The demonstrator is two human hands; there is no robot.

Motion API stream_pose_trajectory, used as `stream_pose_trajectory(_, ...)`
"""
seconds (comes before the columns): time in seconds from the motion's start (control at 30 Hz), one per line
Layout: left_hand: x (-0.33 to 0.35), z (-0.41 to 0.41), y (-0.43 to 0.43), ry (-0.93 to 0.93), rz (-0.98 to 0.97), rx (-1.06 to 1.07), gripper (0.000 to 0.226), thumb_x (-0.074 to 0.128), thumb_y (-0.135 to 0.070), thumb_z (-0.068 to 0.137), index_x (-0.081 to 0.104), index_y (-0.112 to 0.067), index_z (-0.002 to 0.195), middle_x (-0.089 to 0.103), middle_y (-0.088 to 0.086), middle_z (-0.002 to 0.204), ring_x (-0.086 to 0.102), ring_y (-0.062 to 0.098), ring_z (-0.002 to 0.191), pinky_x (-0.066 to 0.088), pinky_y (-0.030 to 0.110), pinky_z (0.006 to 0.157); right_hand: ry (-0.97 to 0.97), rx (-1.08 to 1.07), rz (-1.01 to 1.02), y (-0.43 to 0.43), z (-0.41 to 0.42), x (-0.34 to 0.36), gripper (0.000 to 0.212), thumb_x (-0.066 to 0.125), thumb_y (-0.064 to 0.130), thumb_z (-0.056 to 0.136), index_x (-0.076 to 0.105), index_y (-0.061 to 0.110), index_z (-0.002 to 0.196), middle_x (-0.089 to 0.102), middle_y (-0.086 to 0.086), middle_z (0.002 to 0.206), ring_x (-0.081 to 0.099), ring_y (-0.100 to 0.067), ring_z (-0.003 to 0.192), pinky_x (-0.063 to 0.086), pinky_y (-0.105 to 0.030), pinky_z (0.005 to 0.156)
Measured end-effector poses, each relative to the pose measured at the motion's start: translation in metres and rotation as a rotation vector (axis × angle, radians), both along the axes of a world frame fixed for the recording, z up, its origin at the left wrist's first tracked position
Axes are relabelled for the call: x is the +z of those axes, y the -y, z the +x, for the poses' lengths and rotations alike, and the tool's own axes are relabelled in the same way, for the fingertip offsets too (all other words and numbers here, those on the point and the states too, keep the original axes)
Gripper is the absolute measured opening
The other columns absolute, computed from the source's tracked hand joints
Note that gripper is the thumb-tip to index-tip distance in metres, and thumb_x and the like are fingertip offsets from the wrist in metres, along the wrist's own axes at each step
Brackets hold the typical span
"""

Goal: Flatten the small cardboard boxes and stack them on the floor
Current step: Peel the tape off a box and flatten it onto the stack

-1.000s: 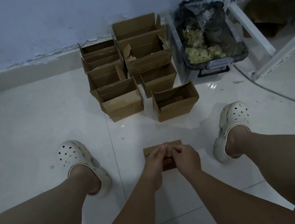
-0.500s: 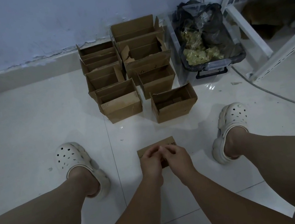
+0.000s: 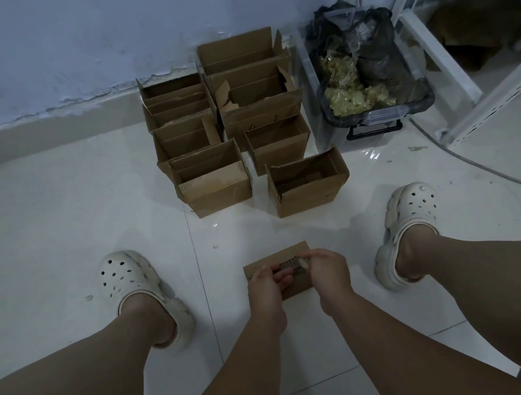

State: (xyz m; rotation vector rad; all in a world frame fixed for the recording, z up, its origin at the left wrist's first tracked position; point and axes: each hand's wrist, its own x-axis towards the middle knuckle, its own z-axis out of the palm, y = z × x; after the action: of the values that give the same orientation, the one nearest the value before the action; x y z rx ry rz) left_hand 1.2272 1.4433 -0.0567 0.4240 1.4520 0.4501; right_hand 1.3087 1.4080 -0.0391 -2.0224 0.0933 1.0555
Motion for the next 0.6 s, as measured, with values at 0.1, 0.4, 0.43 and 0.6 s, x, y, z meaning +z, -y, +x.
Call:
stream_pose_trajectory(0.1, 0.0, -0.0017, 0.0002, -0.009, -0.02, -0.043, 0.029, 0.031, -0.012, 0.101, 0.057, 0.001, 0.102, 0.067, 0.014, 0.084, 0.06, 0.018, 0.069, 0.049, 0.023, 0.067, -0.041, -0.065, -0.013, -0.0025, 0.0021, 0.0046, 0.035, 0.036, 0.003, 0.089, 0.07, 0.013, 0.084, 0.061, -0.008, 0.073, 0.053, -0.019, 0.066, 0.039, -0.028, 0.058)
stream_pose_trajectory(0.4, -0.0046, -0.0021, 0.0007, 0.021, -0.015, -0.137, 0.031, 0.037, -0.006, 0.095, 0.06, 0.005, 0.112, 0.07, 0.02, 0.099, 0.066, 0.022, 0.086, 0.05, 0.031, 0.088, -0.084, 0.05, 0.115, -0.0016, -0.0037, 0.0083, 0.029, 0.039, 0.021, 0.101, 0.062, 0.01, 0.087, 0.057, -0.005, 0.067, 0.051, -0.016, 0.061, 0.043, -0.028, 0.06)
stream_pose_trajectory(0.43, -0.0056, -0.0027, 0.0008, 0.016, -0.014, -0.14, 0.031, 0.037, -0.006, 0.095, 0.06, 0.005, 0.112, 0.07, 0.02, 0.1, 0.065, 0.023, 0.085, 0.05, 0.032, 0.089, -0.073, 0.053, 0.112, -0.0004, -0.0031, 0.0076, 0.032, 0.037, 0.022, 0.102, 0.059, 0.01, 0.082, 0.055, -0.005, 0.064, 0.049, -0.015, 0.058, 0.041, -0.027, 0.057)
stream_pose_trajectory(0.6, -0.0079, -0.0036, 0.0019, 0.008, -0.019, -0.132, 0.029, 0.036, -0.006, 0.096, 0.057, 0.006, 0.112, 0.069, 0.023, 0.099, 0.065, 0.03, 0.089, 0.049, 0.037, 0.092, -0.087, -0.006, 0.076, 0.0009, 0.0013, 0.0068, 0.021, 0.031, 0.015, 0.104, 0.051, 0.021, 0.103, 0.061, -0.011, 0.081, 0.051, -0.017, 0.062, 0.042, -0.025, 0.056)
